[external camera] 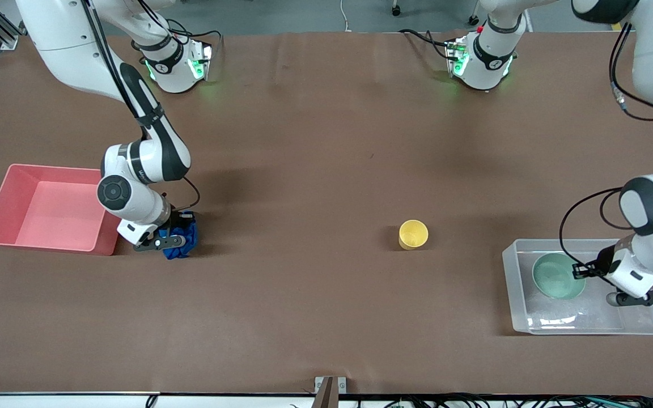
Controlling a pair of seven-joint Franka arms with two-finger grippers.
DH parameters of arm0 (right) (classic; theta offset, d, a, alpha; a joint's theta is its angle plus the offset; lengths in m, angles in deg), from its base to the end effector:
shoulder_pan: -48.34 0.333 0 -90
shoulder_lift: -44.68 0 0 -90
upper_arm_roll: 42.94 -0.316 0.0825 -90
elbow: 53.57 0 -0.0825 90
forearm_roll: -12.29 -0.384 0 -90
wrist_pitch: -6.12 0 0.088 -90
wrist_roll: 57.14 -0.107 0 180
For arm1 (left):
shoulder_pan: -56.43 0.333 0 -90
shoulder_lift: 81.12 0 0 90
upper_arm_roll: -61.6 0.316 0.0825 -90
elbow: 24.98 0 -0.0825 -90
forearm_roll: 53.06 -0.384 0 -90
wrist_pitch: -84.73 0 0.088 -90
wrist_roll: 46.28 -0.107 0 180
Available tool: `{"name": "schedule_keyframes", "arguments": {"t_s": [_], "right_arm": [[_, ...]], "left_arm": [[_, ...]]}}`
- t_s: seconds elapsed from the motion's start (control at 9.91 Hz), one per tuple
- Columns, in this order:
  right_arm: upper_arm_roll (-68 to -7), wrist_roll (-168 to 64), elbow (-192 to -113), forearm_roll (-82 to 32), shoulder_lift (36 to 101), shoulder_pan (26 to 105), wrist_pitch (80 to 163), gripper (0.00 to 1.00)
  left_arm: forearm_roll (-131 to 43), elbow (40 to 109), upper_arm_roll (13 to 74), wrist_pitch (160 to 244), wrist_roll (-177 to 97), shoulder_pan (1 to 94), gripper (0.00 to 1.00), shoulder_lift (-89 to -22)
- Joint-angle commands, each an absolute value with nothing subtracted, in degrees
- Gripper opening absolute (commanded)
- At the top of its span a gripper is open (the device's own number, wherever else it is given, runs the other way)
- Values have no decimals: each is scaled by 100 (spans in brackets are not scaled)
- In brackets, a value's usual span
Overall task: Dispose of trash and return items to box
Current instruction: 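Carry the bowl into the clear box while the right gripper grasps the cloth, then release the bowl in the box while the right gripper drops the cloth in the bin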
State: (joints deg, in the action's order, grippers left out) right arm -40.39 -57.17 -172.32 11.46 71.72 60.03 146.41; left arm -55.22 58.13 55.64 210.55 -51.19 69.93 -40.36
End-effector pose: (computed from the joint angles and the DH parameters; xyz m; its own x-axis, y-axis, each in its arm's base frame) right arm 0.5713 0.0919 0.1911 0.9842 0.1495 -0.0952 0.1513 -0.9884 0.0121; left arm 0.7170 0.1104 0.2711 0.9978 0.0514 0.0408 0.0500 -0.9982 0.0331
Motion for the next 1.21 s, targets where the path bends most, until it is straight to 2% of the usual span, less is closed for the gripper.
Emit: {"name": "schedule_keyframes", "arguments": {"t_s": [0.0, 0.1, 0.2, 0.3, 0.4, 0.61, 0.81, 1.11], "right_arm": [[-4021, -5679, -17337, 1212, 6999, 5924, 14526, 1], [-4013, -5679, -17285, 1221, 6842, 5889, 14342, 1], [-4004, -5688, -17206, 1221, 6727, 5836, 14183, 1], [-4004, -5696, -17040, 1221, 6587, 5783, 13895, 1], [-4004, -5688, -16838, 1221, 6429, 5713, 13492, 1], [-4004, -5697, -16652, 1238, 5851, 5538, 12787, 1], [-4004, -5679, -16678, 1378, 5314, 5274, 12373, 1], [-4013, -5277, -16818, 1669, 5030, 4669, 12274, 1]], "left_arm": [[-5597, 5500, 5702, 21042, -5400, 6953, 2, -3473], [-5596, 5448, 5711, 21077, -5445, 6962, 10, -3367], [-5596, 5413, 5711, 21086, -5437, 6962, 32, -3357], [-5579, 5413, 5703, 21086, -5419, 6979, 85, -3444], [-5588, 5413, 5694, 21034, -5419, 7005, 100, -3654], [-5596, 5456, 5641, 20710, -5183, 6813, 100, -4164], [-5605, 5544, 5632, 19860, -4141, 6314, 100, -4691], [-5596, 6465, 5449, 19715, -2857, 5777, 100, -5360]]}}
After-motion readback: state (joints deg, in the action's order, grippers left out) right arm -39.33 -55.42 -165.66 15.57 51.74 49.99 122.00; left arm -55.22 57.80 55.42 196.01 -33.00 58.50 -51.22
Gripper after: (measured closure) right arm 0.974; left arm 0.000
